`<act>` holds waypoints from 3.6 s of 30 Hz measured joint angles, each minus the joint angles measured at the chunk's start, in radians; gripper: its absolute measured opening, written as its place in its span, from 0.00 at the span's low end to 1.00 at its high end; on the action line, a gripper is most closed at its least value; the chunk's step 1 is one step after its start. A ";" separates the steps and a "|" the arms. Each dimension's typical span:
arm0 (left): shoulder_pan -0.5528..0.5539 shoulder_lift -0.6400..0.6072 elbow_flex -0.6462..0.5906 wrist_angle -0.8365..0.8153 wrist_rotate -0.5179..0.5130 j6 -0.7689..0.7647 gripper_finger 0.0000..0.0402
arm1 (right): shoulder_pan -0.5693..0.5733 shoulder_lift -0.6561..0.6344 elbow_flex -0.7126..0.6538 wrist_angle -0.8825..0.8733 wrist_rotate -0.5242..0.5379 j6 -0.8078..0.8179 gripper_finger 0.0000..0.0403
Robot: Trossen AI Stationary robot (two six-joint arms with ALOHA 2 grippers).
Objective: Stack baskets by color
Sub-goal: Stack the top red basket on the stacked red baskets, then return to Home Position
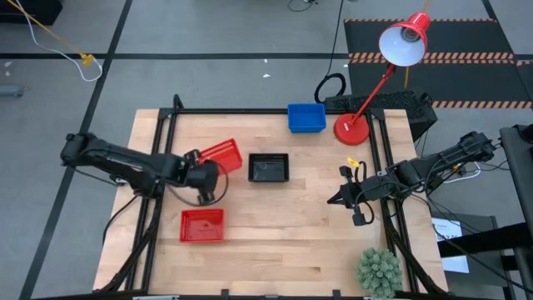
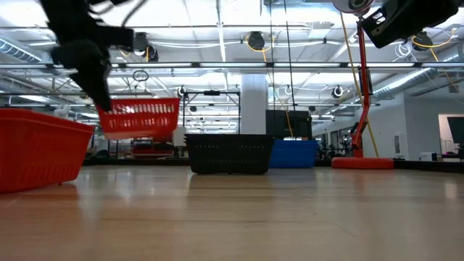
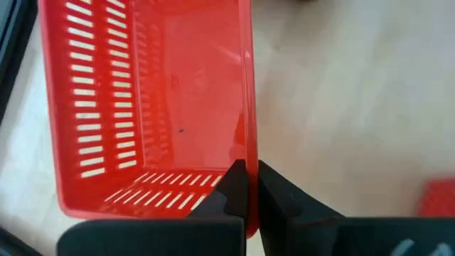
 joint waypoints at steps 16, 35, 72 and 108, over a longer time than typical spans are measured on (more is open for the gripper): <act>-0.507 0.067 0.312 -0.202 -0.053 -0.193 0.02 | 0.000 0.000 0.000 0.022 0.003 0.007 0.02; -0.887 0.427 0.623 -0.360 -0.093 -0.460 0.02 | 0.000 0.000 0.000 0.051 0.002 0.027 0.02; -1.018 0.432 0.366 -0.451 -0.075 -0.629 0.06 | 0.000 0.000 0.000 0.052 0.001 0.026 0.02; -0.952 0.415 0.352 -0.357 -0.031 -0.664 0.51 | 0.000 0.000 0.000 0.056 0.001 0.023 0.02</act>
